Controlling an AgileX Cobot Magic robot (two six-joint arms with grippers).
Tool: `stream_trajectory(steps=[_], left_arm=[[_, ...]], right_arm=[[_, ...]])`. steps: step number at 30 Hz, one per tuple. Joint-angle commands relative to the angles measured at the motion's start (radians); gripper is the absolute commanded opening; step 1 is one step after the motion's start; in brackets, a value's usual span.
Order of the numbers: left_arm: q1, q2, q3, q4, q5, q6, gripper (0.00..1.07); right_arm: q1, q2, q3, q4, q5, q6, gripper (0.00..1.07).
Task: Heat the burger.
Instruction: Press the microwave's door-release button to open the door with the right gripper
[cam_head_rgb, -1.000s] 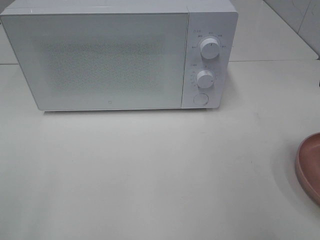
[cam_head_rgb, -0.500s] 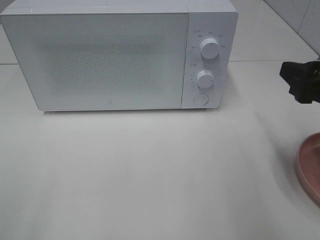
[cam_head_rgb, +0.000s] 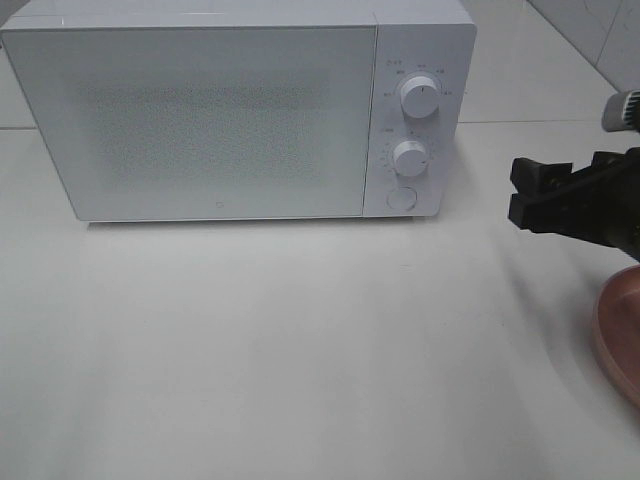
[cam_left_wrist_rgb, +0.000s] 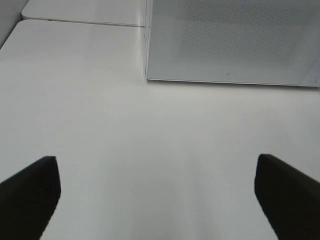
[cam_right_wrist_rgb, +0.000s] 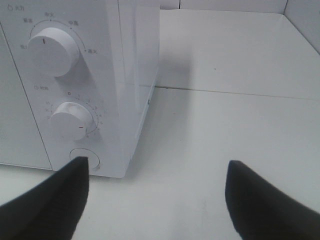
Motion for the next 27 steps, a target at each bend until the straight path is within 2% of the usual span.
stream_trajectory(steps=[1, 2, 4, 5, 7, 8, 12, 18, 27], left_arm=[[-0.009, -0.022, 0.0, -0.005, -0.008, 0.0, 0.98], [-0.009, -0.022, 0.0, -0.005, -0.008, 0.0, 0.98], [-0.009, -0.022, 0.0, -0.005, -0.008, 0.0, 0.98], [-0.009, -0.022, 0.0, -0.005, -0.008, 0.0, 0.98], [-0.009, -0.022, 0.0, -0.005, -0.008, 0.0, 0.98], [-0.009, -0.022, 0.0, -0.005, -0.008, 0.0, 0.98], [-0.009, -0.017, 0.0, -0.005, -0.008, 0.0, 0.98], [-0.009, -0.015, 0.0, -0.005, -0.008, 0.001, 0.98], [-0.009, -0.015, 0.0, -0.005, -0.008, 0.001, 0.98]], right_arm=[[0.086, 0.045, -0.001, 0.15, -0.118, -0.097, 0.74], [0.086, 0.045, -0.001, 0.15, -0.118, -0.097, 0.74], [0.163, 0.074, -0.001, 0.241, -0.187, -0.125, 0.74], [0.163, 0.074, -0.001, 0.241, -0.187, -0.125, 0.74], [0.258, 0.098, -0.001, 0.35, -0.254, -0.129, 0.74], [0.258, 0.098, -0.001, 0.35, -0.254, -0.129, 0.74], [0.364, 0.117, -0.005, 0.44, -0.295, -0.133, 0.74], [0.471, 0.117, -0.005, 0.535, -0.309, -0.136, 0.74], [0.559, 0.117, -0.005, 0.598, -0.308, -0.136, 0.74]])
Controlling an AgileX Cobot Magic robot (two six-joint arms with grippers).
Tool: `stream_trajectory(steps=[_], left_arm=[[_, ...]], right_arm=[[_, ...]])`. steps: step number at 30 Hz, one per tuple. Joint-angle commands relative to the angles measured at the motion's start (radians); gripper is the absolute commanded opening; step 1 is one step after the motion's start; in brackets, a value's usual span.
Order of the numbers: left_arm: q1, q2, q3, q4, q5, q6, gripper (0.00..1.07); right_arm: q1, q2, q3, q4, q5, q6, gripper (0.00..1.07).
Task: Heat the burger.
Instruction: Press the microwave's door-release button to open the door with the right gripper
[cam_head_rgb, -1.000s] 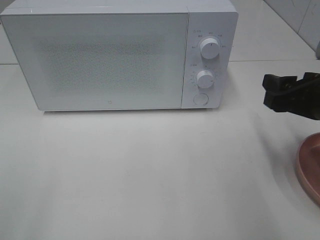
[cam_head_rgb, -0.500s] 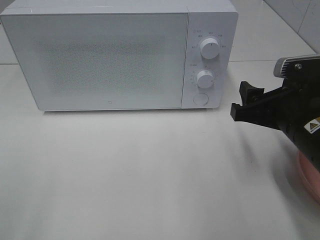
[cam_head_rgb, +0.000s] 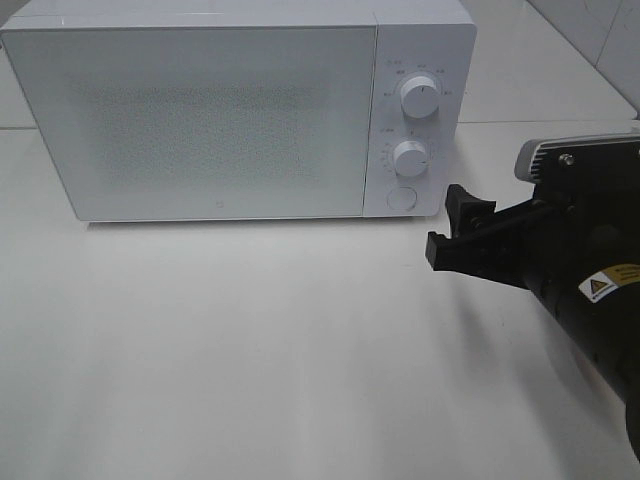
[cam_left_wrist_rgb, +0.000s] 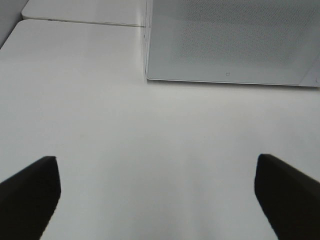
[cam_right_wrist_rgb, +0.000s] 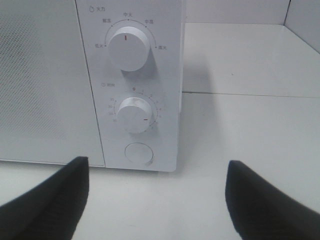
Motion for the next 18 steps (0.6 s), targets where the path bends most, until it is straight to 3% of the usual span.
stream_trajectory(steps=[1, 11, 18], left_arm=[[-0.009, -0.015, 0.0, -0.005, -0.008, 0.001, 0.98], [-0.009, -0.015, 0.0, -0.005, -0.008, 0.001, 0.98], [-0.009, -0.015, 0.0, -0.005, -0.008, 0.001, 0.98]], right_arm=[[0.031, 0.0, -0.005, 0.011, -0.015, -0.012, 0.74], [0.035, 0.0, -0.005, 0.008, 0.019, 0.14, 0.67], [0.035, 0.0, -0.005, 0.007, 0.049, 0.522, 0.5]])
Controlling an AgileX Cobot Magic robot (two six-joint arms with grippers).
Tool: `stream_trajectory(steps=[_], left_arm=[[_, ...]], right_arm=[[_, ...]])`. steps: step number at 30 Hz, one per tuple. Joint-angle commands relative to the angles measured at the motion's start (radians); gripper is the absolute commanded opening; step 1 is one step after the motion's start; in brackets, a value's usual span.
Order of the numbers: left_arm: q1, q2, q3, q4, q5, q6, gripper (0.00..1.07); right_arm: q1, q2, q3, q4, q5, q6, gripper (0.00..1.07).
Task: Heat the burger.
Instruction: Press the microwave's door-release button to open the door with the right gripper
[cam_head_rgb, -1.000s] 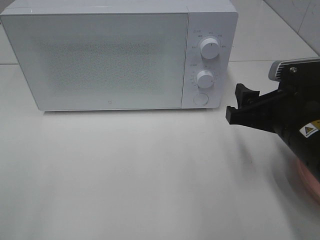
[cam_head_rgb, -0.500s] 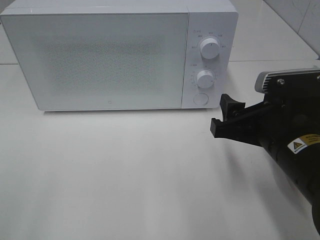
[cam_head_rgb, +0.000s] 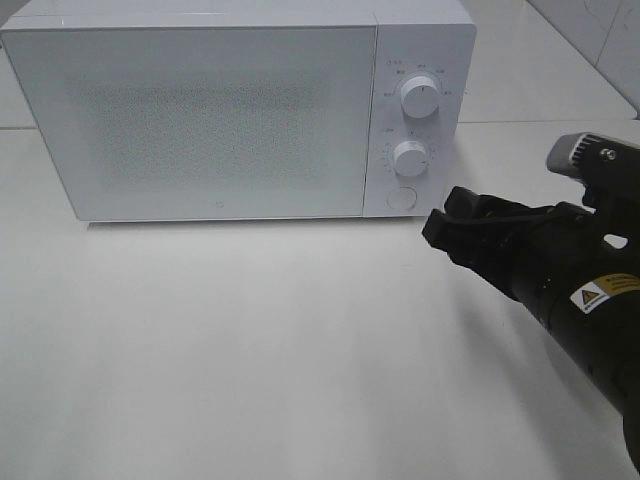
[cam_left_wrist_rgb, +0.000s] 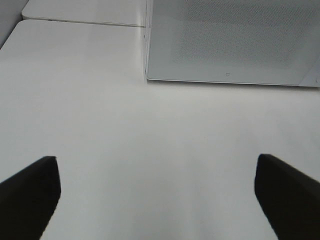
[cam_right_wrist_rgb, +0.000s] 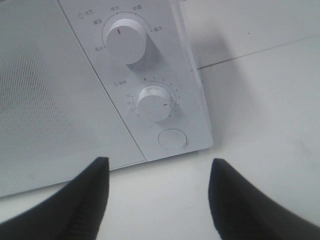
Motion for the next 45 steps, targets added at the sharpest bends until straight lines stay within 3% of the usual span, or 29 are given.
stream_trajectory(steps=[1, 8, 17, 20, 22, 24, 38, 45], left_arm=[[-0.009, -0.015, 0.0, -0.005, -0.008, 0.001, 0.98], [-0.009, -0.015, 0.0, -0.005, -0.008, 0.001, 0.98], [-0.009, -0.015, 0.0, -0.005, -0.008, 0.001, 0.98], [-0.009, -0.015, 0.0, -0.005, -0.008, 0.001, 0.98], [-0.009, -0.015, 0.0, -0.005, -0.008, 0.001, 0.98], [-0.009, -0.015, 0.0, -0.005, -0.008, 0.001, 0.98], [-0.009, -0.015, 0.0, -0.005, -0.008, 0.001, 0.98], [-0.009, -0.015, 0.0, -0.005, -0.008, 0.001, 0.98]], right_arm=[[0.005, 0.0, -0.005, -0.004, 0.02, 0.197, 0.48], [0.005, 0.0, -0.004, -0.006, 0.037, 0.534, 0.28], [0.005, 0.0, -0.004, -0.004, 0.07, 0.947, 0.14], [0.005, 0.0, -0.004, -0.002, 0.087, 0.976, 0.12], [0.005, 0.0, -0.004, 0.008, 0.138, 1.062, 0.02], [0.005, 0.0, -0.004, 0.02, 0.158, 1.094, 0.0], [0.001, 0.083, -0.007, 0.037, 0.168, 1.207, 0.0], [-0.018, 0.144, -0.058, 0.002, 0.172, 1.222, 0.0]])
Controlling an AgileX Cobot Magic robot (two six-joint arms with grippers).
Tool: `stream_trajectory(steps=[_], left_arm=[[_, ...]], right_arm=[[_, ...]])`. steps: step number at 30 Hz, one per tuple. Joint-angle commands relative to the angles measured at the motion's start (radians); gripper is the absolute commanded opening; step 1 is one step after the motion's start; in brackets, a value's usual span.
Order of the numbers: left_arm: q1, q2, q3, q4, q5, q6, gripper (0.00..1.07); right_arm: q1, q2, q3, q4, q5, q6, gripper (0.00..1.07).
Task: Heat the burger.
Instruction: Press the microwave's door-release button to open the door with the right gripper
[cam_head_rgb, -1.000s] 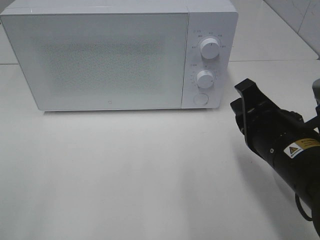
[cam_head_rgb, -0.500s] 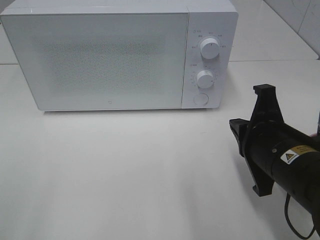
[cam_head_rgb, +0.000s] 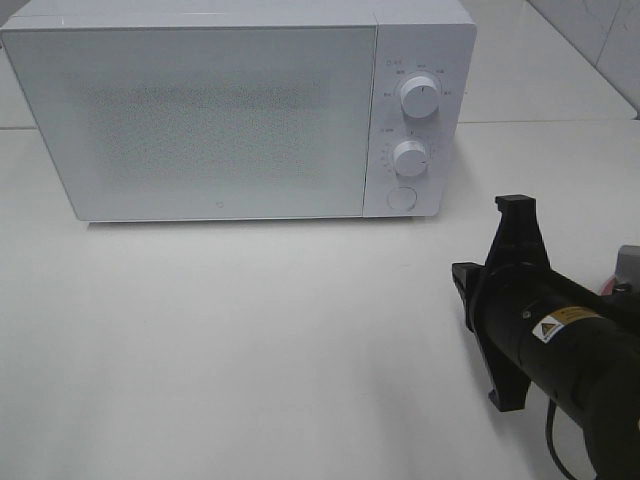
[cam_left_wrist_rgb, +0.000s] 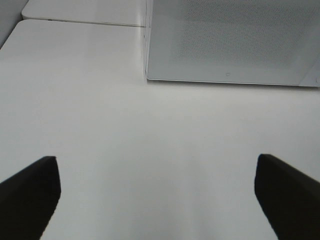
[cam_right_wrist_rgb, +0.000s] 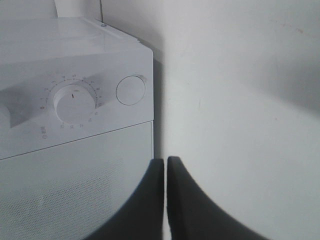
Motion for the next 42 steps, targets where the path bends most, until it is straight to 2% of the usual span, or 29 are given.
stream_trajectory(steps=[1, 10, 26, 42], left_arm=[[-0.009, -0.015, 0.0, -0.005, -0.008, 0.001, 0.98], [-0.009, -0.015, 0.0, -0.005, -0.008, 0.0, 0.98], [-0.009, -0.015, 0.0, -0.004, -0.008, 0.0, 0.98], [-0.009, -0.015, 0.0, -0.004, -0.008, 0.0, 0.98]], right_arm=[[-0.028, 0.031, -0.037, -0.05, 0.009, 0.002, 0.0], [-0.154, 0.109, -0.139, -0.146, 0.084, -0.001, 0.0], [-0.292, 0.246, -0.319, -0.254, 0.135, 0.026, 0.0], [-0.322, 0.366, -0.469, -0.265, 0.177, 0.026, 0.0]])
